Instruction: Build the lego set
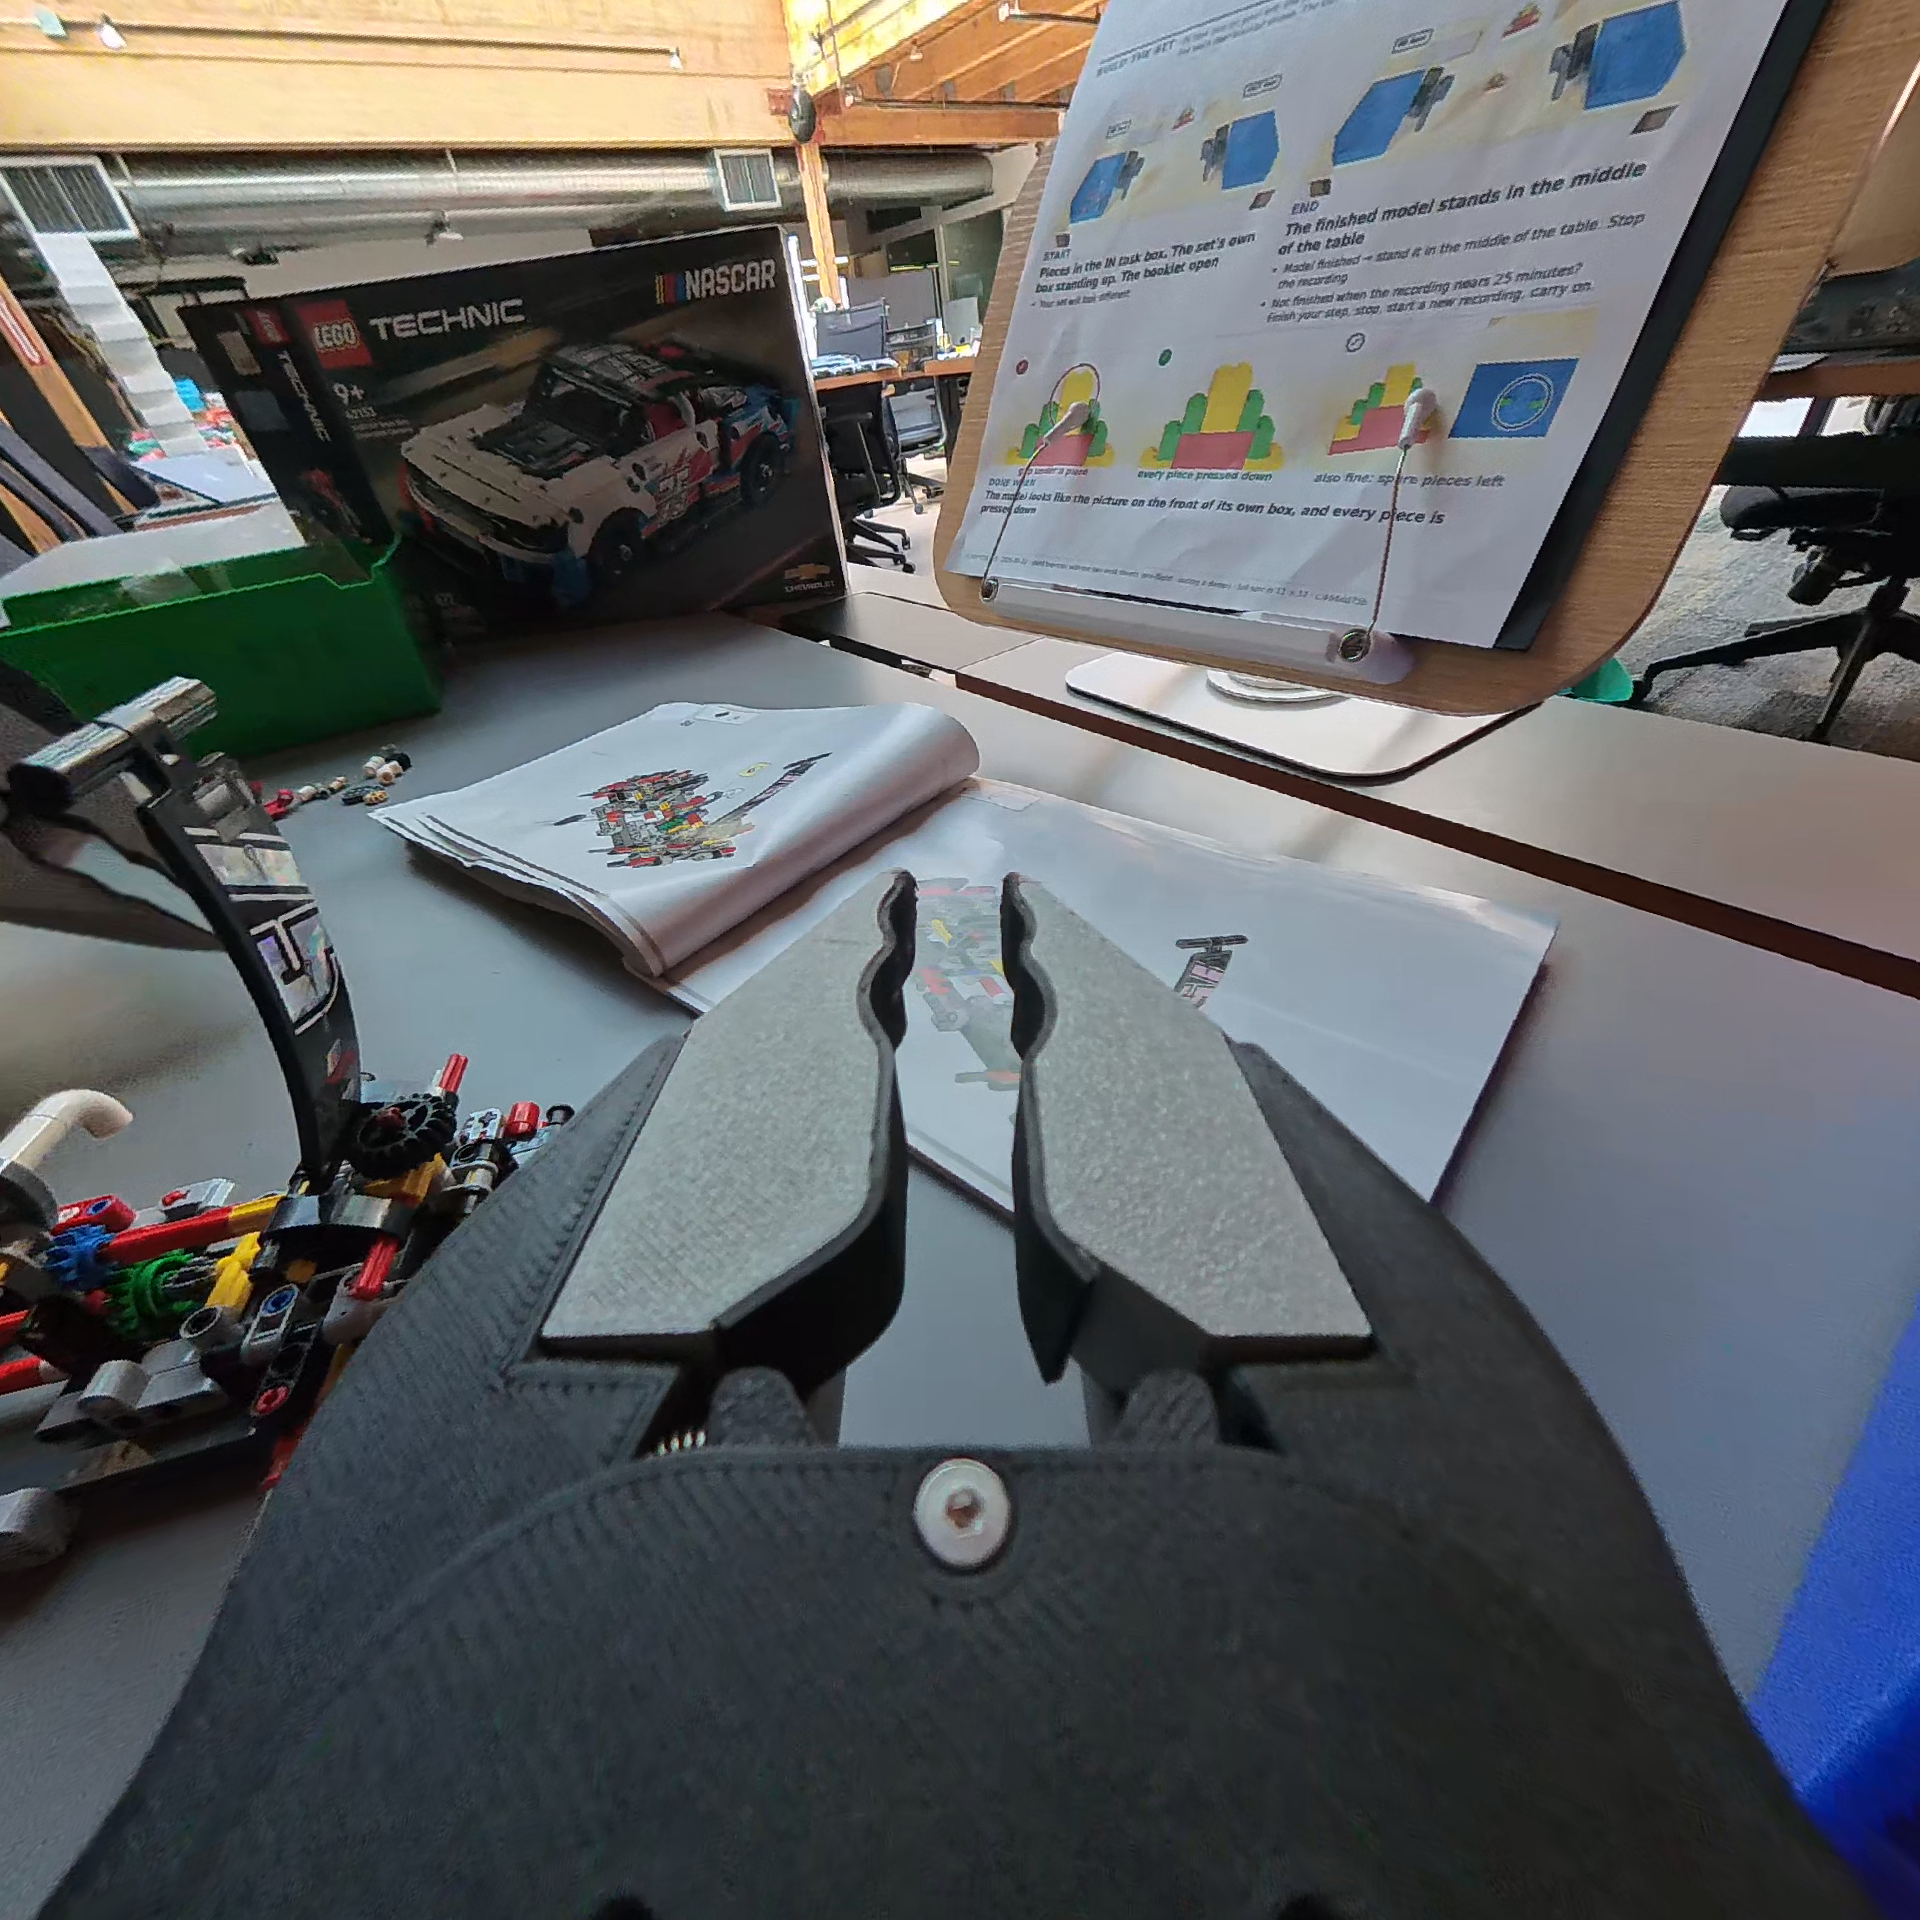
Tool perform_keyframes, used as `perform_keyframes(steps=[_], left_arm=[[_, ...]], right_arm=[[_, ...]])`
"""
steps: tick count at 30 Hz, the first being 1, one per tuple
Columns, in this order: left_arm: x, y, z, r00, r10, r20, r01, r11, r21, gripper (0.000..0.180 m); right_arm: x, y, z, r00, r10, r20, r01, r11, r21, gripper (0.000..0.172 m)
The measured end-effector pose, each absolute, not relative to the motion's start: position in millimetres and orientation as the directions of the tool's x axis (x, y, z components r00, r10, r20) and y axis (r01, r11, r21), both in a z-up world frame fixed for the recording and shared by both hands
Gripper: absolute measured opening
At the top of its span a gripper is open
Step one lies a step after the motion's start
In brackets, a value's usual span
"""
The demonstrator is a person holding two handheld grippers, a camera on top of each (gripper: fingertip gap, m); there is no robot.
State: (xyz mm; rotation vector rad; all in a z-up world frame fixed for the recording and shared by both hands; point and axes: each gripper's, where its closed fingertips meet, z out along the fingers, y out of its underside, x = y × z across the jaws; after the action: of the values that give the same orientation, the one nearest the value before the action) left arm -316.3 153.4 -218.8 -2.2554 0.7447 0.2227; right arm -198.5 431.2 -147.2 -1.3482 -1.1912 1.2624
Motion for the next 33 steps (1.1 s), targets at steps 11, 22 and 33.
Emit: perform_keyframes(steps=[11, 22, 33], left_arm=[[-306, 156, -240, 0.879, -0.453, -0.151, -0.437, -0.635, -0.637, 0.017], [-342, 142, -206, 0.955, -0.254, -0.152, -0.273, -0.559, -0.783, 0.027], [-400, 187, -174, 0.965, 0.128, -0.228, -0.174, -0.337, -0.925, 0.022]], right_arm=[[-200, 425, -148, -0.02, 0.991, -0.136, 0.071, -0.134, -0.988, 0.012], [-202, 421, -149, -0.033, 0.991, -0.128, 0.081, -0.125, -0.989, 0.012], [-202, 420, -149, -0.015, 0.996, -0.086, 0.078, -0.085, -0.993, 0.013]])
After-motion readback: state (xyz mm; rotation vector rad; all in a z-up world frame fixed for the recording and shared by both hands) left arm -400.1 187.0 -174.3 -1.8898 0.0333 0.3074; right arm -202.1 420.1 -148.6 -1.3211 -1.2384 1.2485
